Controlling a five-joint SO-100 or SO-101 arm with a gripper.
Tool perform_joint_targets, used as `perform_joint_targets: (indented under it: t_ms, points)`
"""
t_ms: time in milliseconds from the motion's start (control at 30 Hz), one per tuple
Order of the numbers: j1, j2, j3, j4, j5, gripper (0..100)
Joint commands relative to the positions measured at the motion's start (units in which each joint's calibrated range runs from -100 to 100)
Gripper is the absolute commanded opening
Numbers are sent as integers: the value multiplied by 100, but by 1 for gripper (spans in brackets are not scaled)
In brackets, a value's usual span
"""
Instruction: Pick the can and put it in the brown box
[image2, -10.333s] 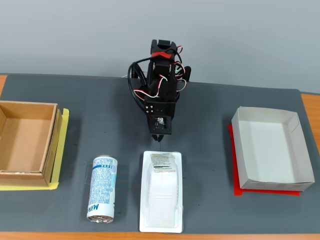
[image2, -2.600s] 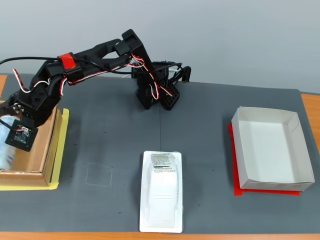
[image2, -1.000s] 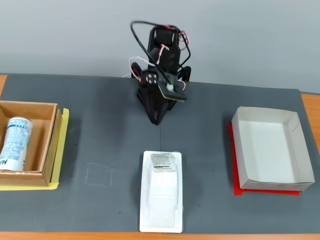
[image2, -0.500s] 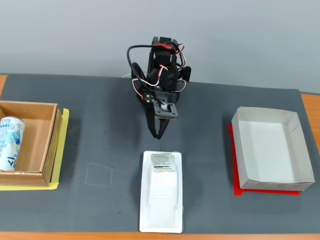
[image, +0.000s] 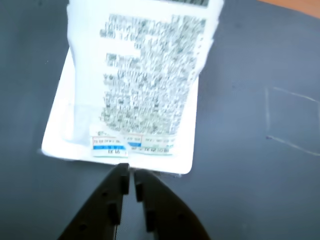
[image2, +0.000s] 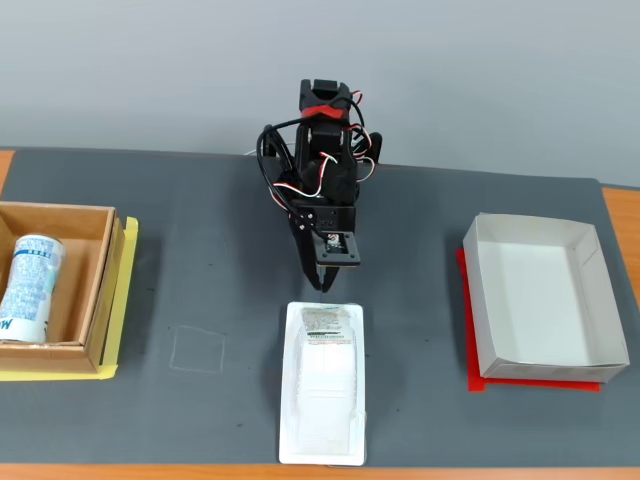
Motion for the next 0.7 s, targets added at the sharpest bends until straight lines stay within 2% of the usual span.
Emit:
perform_joint_targets:
  t_ms: [0,333,667]
  points:
    - [-27,-76,-44,415,-24,1]
    - [-52,-76,-280,1291,-35,1]
    - [-52,-76,-280,1274,-155,1]
